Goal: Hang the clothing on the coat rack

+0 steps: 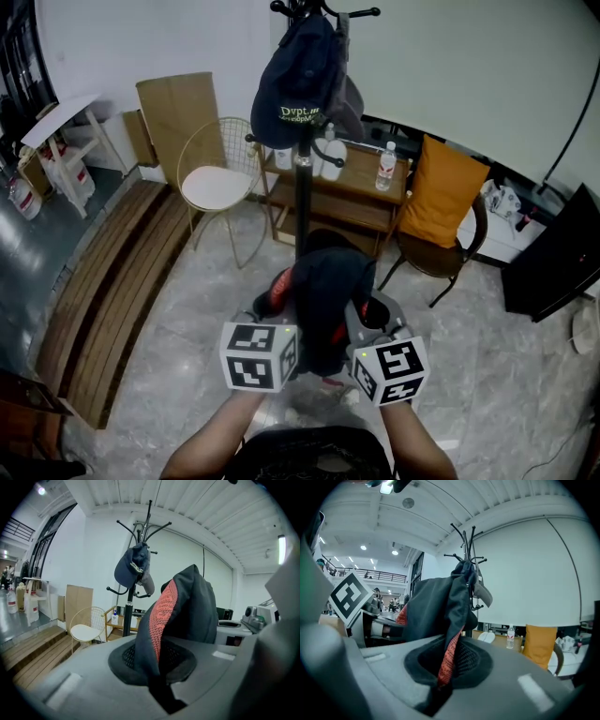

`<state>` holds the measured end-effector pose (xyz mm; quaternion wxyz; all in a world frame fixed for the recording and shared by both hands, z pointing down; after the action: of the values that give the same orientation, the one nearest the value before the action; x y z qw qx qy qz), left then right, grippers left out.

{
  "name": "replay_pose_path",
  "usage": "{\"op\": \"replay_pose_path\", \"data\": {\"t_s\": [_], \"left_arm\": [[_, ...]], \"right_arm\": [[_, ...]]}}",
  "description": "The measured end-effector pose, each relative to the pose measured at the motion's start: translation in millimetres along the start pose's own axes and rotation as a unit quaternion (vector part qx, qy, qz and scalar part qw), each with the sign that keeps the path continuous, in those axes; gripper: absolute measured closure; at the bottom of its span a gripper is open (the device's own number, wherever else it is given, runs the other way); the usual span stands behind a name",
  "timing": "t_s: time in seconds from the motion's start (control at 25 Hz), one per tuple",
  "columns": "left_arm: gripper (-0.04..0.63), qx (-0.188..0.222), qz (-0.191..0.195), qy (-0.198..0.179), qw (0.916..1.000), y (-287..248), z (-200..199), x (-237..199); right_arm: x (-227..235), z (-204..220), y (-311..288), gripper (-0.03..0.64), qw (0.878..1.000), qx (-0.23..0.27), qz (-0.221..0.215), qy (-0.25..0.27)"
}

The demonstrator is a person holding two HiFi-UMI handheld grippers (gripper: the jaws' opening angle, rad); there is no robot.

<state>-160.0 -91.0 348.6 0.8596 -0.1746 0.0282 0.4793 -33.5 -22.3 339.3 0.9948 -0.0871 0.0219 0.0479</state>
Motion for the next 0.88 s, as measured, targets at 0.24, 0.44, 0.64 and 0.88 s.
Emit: {"op": "replay_pose_path", "data": {"t_s": [0.24, 0.44, 0.64, 0.88], "left_arm": [[0.574, -0.005, -0.015, 0.0, 0.9999, -26, -2, 5], [0.574, 0.0, -0.035, 0.006, 0.9994, -52, -9, 11], [0.574, 0.008, -0.057, 0.01, 0.9983, -77, -21, 12], [0.574, 0.013, -0.078, 0.008, 0.9969, -104, -36, 13]], "right_arm": [[24, 3, -15, 0.598, 1.0, 0.005, -0.013, 0.004], [50, 0, -33, 0.598, 0.999, 0.009, -0.033, 0.009], [74, -7, -55, 0.598, 0.998, 0.019, -0.056, 0.014], [103, -15, -81, 0.598, 0.997, 0.032, -0.069, 0.012]]}}
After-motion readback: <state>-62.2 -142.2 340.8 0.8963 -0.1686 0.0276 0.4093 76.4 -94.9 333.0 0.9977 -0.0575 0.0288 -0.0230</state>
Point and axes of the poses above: the fingertips, and each gripper's own axes: y backward along the fingers, x to its right, z out of its underside, the point moved 5 cm from there along y, backward along the fingers, and after that the axes turned 13 degrees about z, right-handed, at the moved point
